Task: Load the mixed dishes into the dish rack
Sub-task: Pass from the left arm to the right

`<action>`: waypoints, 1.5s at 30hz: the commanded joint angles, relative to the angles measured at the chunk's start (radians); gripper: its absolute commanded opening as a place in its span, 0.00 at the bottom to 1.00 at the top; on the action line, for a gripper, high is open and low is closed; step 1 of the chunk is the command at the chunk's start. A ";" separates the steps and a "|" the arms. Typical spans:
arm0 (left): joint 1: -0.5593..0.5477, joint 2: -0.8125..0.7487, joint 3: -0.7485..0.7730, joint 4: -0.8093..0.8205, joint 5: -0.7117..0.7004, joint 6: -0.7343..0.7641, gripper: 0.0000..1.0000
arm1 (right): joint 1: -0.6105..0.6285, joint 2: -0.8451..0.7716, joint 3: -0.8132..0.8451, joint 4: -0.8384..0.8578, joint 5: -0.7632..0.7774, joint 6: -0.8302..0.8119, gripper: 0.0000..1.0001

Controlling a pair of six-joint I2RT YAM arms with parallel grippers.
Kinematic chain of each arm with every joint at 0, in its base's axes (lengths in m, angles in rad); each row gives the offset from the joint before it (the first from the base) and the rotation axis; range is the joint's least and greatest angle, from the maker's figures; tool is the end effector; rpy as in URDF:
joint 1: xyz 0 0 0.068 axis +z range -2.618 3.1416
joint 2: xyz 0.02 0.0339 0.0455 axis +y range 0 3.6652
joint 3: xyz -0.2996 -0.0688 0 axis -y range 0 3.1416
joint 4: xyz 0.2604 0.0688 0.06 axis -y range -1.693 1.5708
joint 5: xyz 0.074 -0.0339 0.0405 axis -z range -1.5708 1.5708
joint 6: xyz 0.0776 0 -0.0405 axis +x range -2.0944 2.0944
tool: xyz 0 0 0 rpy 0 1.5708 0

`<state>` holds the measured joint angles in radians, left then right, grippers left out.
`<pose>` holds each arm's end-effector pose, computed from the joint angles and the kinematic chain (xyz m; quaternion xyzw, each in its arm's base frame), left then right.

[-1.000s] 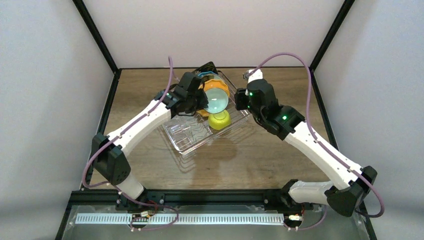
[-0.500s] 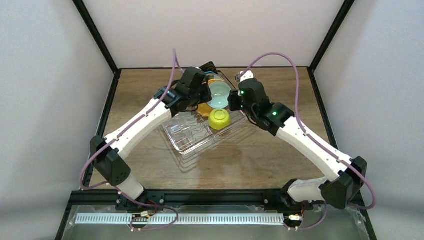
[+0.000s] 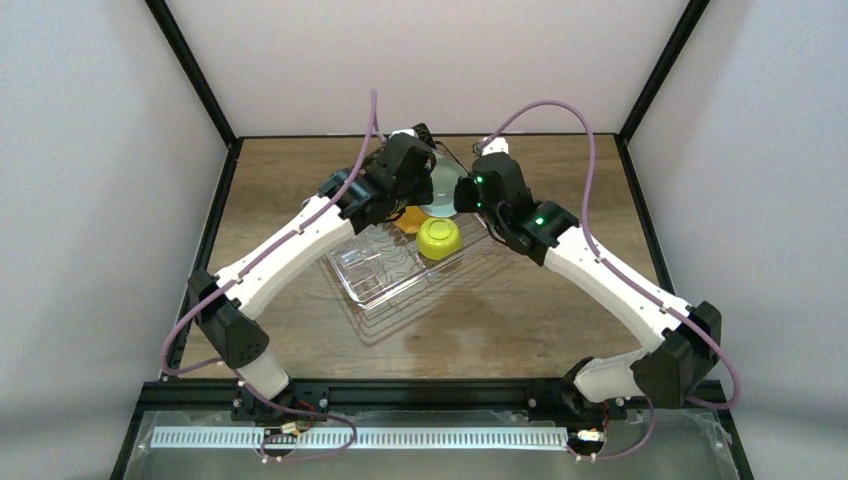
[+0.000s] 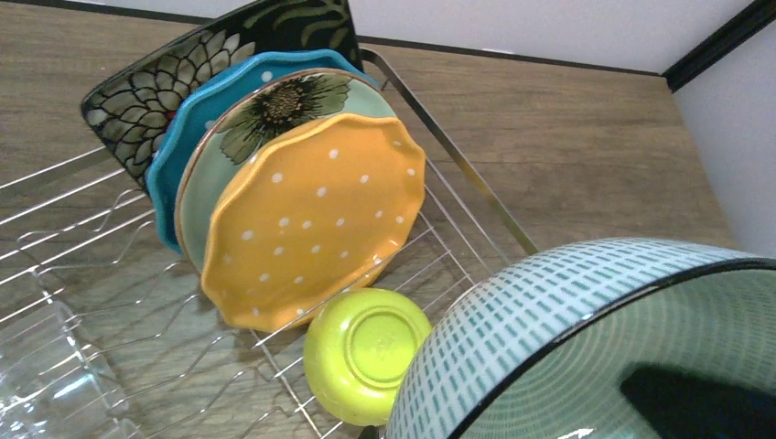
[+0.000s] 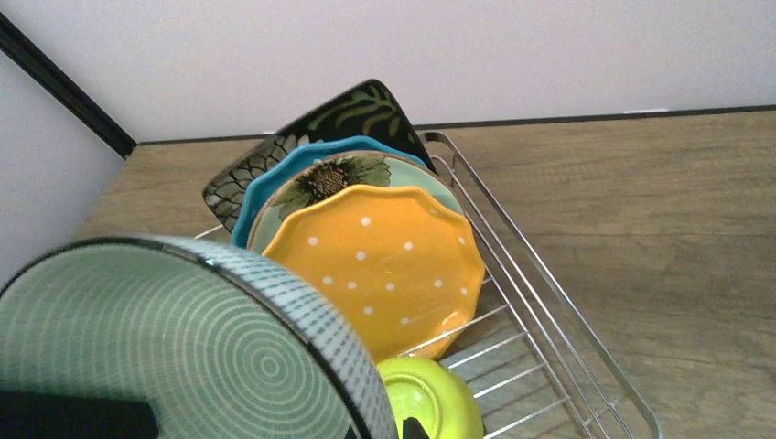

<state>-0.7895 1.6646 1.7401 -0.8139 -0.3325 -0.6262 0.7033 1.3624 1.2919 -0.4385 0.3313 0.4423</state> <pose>0.3082 -0.2748 0.3921 0.0069 0.9045 -0.1442 0.4013 0.2838 0.2076 0.3763 -0.0279 0.8542 0.1512 0.4967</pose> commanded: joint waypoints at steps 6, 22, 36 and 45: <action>-0.025 -0.021 0.027 -0.010 -0.097 0.037 0.13 | 0.021 0.005 -0.070 0.122 -0.069 0.014 0.01; -0.010 -0.079 0.033 -0.062 -0.085 0.025 0.56 | 0.022 -0.019 -0.144 0.305 -0.039 -0.039 0.01; 0.025 -0.138 0.064 -0.070 -0.092 0.177 0.74 | 0.022 -0.006 -0.161 0.415 -0.005 -0.256 0.01; 0.025 -0.153 0.059 0.047 -0.130 0.326 0.77 | 0.021 -0.070 -0.252 0.541 -0.025 -0.503 0.01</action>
<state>-0.7662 1.5227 1.7885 -0.8169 -0.4480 -0.3611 0.7208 1.3464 1.0782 -0.0406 0.2916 0.0853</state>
